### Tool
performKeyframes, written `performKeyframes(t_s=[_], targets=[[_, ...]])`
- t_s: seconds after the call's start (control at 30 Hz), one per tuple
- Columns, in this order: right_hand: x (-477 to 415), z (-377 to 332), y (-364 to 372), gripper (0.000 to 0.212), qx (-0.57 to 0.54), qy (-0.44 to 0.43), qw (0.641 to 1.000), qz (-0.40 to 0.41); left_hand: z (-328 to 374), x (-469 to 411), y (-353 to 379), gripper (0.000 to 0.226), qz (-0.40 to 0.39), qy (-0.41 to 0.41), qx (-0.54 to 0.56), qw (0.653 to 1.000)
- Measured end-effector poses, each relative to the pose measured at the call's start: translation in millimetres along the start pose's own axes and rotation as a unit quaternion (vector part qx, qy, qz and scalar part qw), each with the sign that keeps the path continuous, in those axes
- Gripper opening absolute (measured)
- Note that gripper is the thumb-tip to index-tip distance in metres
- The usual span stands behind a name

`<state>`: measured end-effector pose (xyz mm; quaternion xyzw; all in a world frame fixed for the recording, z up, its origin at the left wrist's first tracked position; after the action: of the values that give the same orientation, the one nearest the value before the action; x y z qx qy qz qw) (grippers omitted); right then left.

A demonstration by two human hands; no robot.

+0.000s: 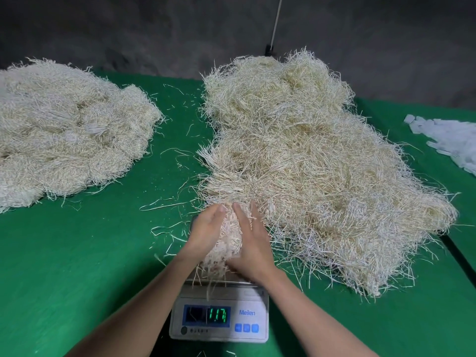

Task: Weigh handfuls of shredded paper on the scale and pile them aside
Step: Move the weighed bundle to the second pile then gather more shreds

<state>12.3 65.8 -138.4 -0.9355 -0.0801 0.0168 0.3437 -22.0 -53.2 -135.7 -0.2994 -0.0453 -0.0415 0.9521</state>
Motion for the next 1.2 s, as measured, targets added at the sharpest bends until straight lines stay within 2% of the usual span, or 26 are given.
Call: performKeyframes(t_s=[0.1, 0.13, 0.2, 0.23, 0.3, 0.37, 0.4, 0.47, 0.5, 0.53, 0.6, 0.63, 0.7, 0.73, 0.77, 0.83, 0.9, 1.0, 1.13, 1.2], targets=[[-5.5, -11.9, -17.6, 0.087, -0.141, -0.044, 0.987, 0.070, 21.9, 8.9, -10.7, 0.034, -0.033, 0.019, 0.100, 0.994], [-10.3, -15.5, -27.9, 0.077, -0.159, -0.057, 0.980, 0.102, 29.4, 8.5, -19.5, 0.037, -0.013, 0.035, 0.091, 0.995], [-21.1, -23.5, -52.6, 0.082, -0.180, -0.058, 0.970, 0.155, 42.5, 9.8, -36.7, 0.045, 0.046, 0.057, 0.011, 0.997], [-26.7, -30.5, -65.3, 0.086, -0.193, -0.061, 0.964, 0.175, 51.1, 11.7, -41.4, 0.058, 0.046, 0.058, 0.014, 0.997], [-34.9, -53.5, -85.3, 0.078, -0.207, -0.107, 0.954, 0.189, 69.9, 12.3, -31.8, 0.090, -0.034, 0.028, 0.168, 0.985], [-35.2, -79.0, -90.3, 0.052, -0.142, -0.160, 0.963, 0.165, 91.1, 1.3, -20.2, 0.105, -0.095, -0.021, 0.346, 0.933], [-34.4, -85.0, -86.7, 0.047, -0.112, -0.162, 0.972, 0.127, 99.3, -6.7, -21.1, 0.099, -0.097, -0.062, 0.414, 0.903], [-30.3, -86.9, -75.4, 0.071, -0.113, -0.127, 0.985, 0.021, 104.4, -24.8, -28.8, 0.064, -0.057, -0.130, 0.480, 0.866], [-27.6, -85.9, -70.8, 0.083, -0.129, -0.099, 0.986, -0.023, 104.1, -33.4, -31.0, 0.045, -0.041, -0.133, 0.467, 0.873], [-25.6, -86.6, -68.1, 0.088, -0.145, -0.088, 0.985, -0.034, 98.8, -36.1, -29.3, 0.033, -0.011, -0.141, 0.451, 0.881], [-35.7, -90.5, -84.0, 0.084, -0.204, -0.074, 0.975, 0.046, 98.6, -32.1, -11.9, 0.031, -0.003, -0.145, 0.442, 0.885], [-43.3, -89.6, -98.8, 0.075, -0.239, -0.057, 0.963, 0.109, 103.5, -26.1, -1.4, 0.039, -0.006, -0.144, 0.433, 0.890], [-54.9, -84.1, -120.1, 0.063, -0.280, -0.023, 0.942, 0.182, 112.7, -22.6, 7.0, 0.075, 0.000, -0.165, 0.405, 0.899], [-55.0, -83.4, -120.2, 0.063, -0.271, -0.034, 0.945, 0.181, 116.8, -24.6, 8.1, 0.084, -0.010, -0.169, 0.415, 0.894], [-51.2, -83.2, -112.6, 0.062, -0.244, -0.060, 0.954, 0.163, 122.8, -29.1, 4.6, 0.082, -0.044, -0.163, 0.480, 0.861], [-39.5, -83.9, -86.7, 0.054, -0.180, -0.102, 0.972, 0.116, 123.0, -43.1, -8.1, 0.065, -0.017, -0.155, 0.542, 0.826], [-44.9, -81.0, -83.3, 0.052, -0.159, -0.085, 0.978, 0.103, 122.6, -43.8, -9.3, 0.045, 0.042, -0.135, 0.503, 0.853], [-66.7, -76.7, -114.7, 0.061, -0.229, -0.014, 0.965, 0.129, 126.5, -35.1, 5.2, 0.033, 0.065, -0.110, 0.392, 0.911], [-42.5, -95.3, -91.3, 0.042, -0.297, -0.119, 0.941, 0.105, 140.6, -49.9, -28.8, 0.037, 0.120, -0.015, 0.386, 0.915], [-37.5, -91.4, -84.0, 0.030, -0.324, -0.112, 0.926, 0.160, 142.2, -54.8, -30.1, 0.040, 0.124, -0.018, 0.383, 0.915]])
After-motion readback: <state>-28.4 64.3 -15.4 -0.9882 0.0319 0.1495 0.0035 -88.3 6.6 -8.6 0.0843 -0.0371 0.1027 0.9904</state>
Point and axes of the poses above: each hand's wrist, its own x-axis away from the middle knuckle, its own y-axis out of the palm, z = x × y, the point moved 4 cm from there along -x, towards the middle knuckle, and after that the axes turned 13 degrees about -x, right-handed, at the moved point
